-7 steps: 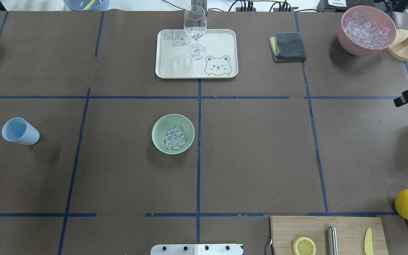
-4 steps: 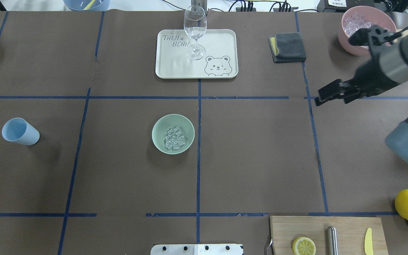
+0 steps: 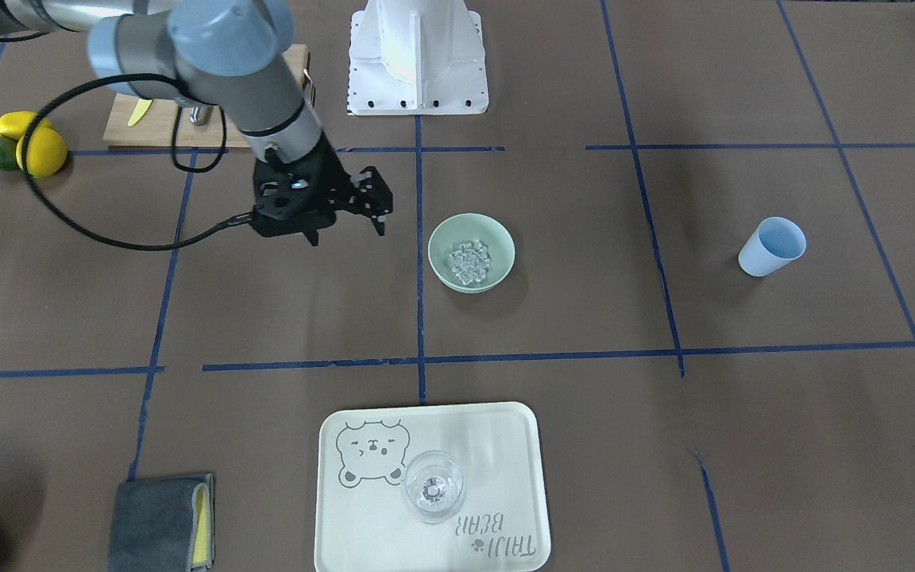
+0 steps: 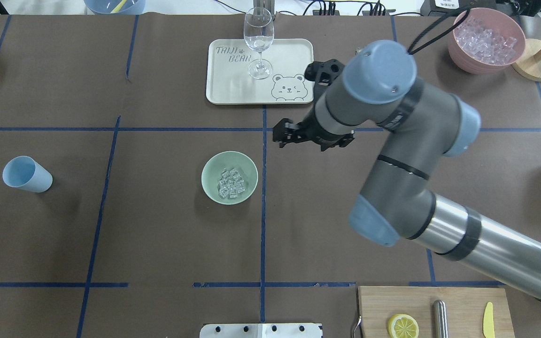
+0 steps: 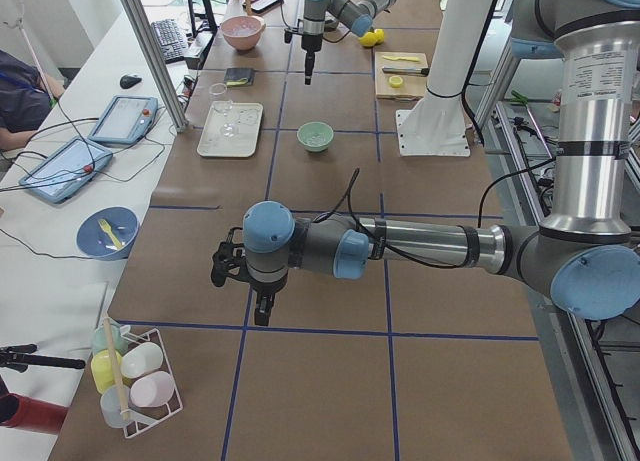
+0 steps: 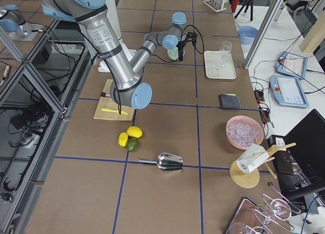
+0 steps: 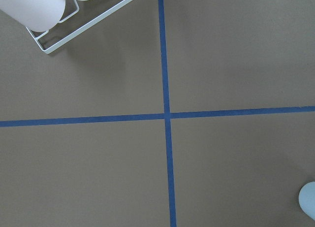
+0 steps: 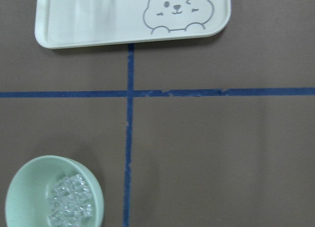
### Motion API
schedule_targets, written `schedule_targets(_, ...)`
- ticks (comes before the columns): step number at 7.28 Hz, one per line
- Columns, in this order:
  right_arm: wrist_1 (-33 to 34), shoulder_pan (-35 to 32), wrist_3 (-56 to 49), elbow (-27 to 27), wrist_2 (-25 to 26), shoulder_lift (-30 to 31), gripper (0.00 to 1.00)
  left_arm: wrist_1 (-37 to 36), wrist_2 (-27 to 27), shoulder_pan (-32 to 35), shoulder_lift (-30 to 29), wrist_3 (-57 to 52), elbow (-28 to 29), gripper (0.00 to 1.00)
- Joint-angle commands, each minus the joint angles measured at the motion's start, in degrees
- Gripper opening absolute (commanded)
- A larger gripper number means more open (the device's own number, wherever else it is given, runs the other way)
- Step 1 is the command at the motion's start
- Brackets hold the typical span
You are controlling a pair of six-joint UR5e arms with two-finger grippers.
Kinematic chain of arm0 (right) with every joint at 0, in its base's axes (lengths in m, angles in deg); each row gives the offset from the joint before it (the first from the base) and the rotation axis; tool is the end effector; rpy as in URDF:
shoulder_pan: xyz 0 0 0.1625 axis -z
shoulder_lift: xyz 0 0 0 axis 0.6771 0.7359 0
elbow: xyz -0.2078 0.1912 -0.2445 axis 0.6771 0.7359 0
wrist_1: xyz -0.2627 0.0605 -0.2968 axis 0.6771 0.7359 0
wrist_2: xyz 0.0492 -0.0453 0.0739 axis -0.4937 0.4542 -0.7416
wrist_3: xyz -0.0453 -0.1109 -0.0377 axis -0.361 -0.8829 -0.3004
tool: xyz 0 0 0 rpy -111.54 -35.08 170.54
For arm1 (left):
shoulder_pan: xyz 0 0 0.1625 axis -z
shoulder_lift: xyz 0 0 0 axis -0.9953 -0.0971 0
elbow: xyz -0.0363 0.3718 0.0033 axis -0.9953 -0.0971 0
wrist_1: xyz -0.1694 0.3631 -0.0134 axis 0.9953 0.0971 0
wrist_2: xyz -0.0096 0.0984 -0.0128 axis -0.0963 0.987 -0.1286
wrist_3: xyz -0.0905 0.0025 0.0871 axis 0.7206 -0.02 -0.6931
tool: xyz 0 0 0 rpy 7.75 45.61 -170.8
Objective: Pour ice into bowl
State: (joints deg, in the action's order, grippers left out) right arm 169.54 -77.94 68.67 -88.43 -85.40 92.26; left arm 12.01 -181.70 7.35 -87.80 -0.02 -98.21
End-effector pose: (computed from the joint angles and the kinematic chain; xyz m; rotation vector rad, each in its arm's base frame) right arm -0.4719 -0.4401 0.1603 0.1167 -0.9956 0.0713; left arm -0.0558 -0.4783 0.5749 0.1679 0.8253 0.0027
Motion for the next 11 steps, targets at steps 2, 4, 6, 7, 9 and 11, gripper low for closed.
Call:
schedule_targets(2, -0.06, 6.31, 4.82, 12.99, 7.75, -9.44, 1.0, 0.98, -0.1, -0.01, -0.03, -0.01, -0.56, 1.0)
schedule_targets(4, -0.33, 8.68, 4.82, 15.48, 9.34, -8.92, 1.0, 1.08, -0.1, -0.1, -0.03, -0.01, -0.56, 1.0)
schedule_targets(6, -0.41, 10.1, 4.91, 17.06, 10.67, -9.1, 0.99, 1.08, -0.1, -0.1, -0.03, -0.1, -0.56, 1.0)
schedule_targets(7, -0.5, 10.1, 5.17, 17.16, 10.58, -9.36, 0.55, 1.08, -0.1, -0.1, 0.05, -0.1, -0.48, 1.0)
schedule_targets(9, -0.41, 9.58, 4.65, 16.99, 10.58, -9.63, 0.0, 1.08, -0.01, -0.1, 0.06, -0.1, -0.48, 1.0)
schedule_targets(11, -0.68, 7.13, 4.65, 16.46, 9.88, -9.63, 0.0, 1.08, -0.01, -0.1, 0.14, -0.1, -0.48, 1.0)
